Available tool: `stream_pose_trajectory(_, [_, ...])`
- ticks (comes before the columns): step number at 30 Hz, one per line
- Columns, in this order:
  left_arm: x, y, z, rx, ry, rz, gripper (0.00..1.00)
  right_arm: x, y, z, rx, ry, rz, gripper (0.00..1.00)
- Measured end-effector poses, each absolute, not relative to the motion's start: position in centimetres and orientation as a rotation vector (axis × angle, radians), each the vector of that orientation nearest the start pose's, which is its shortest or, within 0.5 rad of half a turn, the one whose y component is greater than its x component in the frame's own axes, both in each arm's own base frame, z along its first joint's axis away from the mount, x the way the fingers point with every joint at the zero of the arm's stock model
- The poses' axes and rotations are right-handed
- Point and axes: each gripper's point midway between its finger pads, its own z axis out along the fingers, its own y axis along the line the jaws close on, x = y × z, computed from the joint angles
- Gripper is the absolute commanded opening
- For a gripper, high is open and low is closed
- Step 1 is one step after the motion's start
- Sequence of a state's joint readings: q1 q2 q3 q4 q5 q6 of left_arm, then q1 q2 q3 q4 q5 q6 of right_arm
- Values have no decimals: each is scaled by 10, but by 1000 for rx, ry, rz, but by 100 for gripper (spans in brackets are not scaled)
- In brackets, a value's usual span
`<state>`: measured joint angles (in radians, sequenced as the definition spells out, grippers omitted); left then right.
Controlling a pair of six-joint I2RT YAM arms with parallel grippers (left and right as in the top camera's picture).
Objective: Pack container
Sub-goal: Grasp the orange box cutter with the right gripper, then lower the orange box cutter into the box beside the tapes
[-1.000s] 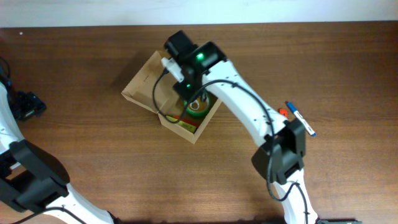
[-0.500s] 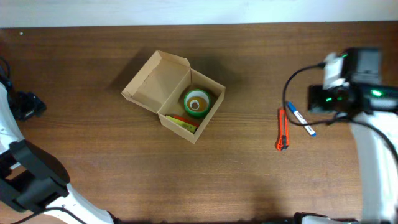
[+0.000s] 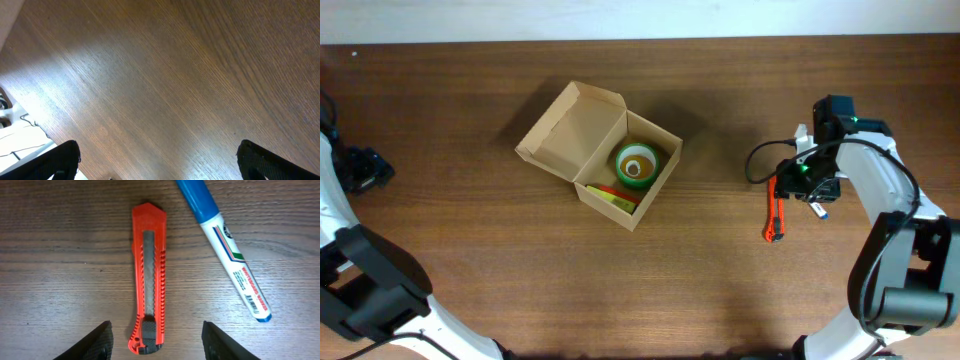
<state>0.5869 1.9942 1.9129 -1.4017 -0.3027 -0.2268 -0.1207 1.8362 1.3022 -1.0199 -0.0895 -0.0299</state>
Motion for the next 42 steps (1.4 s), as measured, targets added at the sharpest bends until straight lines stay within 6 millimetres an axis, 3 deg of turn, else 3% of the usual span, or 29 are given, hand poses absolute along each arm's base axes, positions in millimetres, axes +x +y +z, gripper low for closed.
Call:
stream_pose_trajectory(5, [303, 263, 157, -1235, 2813, 485, 100, 332, -2, 37, 44, 3136, 145, 58])
stream_pose_trajectory(15, [303, 263, 157, -1234, 2813, 485, 100, 321, -4, 3, 50, 3236, 131, 56])
stream_pose_trajectory(16, [303, 263, 157, -1235, 2813, 485, 100, 319, -4, -1, 50, 3248, 130, 51])
stream_pose_trajectory(19, [303, 263, 157, -1234, 2813, 485, 100, 320, -8, -2, 57, 3249, 98, 4])
stream_pose_trajectory(28, [303, 263, 157, -1234, 2813, 485, 100, 332, -6, 4, 54, 3234, 125, 4])
stream_pose_trajectory(32, [303, 263, 157, -1235, 2813, 485, 100, 372, -8, 44, 46, 3144, 116, 4])
stream_pose_trajectory(36, [303, 263, 157, -1235, 2814, 486, 100, 416, -10, 108, 36, 3003, 102, 4])
stream_pose_trajectory(40, [304, 263, 157, -1234, 2812, 485, 100, 455, -1, 202, -23, 2790, 87, 4])
stream_pose_trajectory(42, [303, 263, 157, -1234, 2813, 485, 100, 467, 22, 255, -115, 2655, 92, 4])
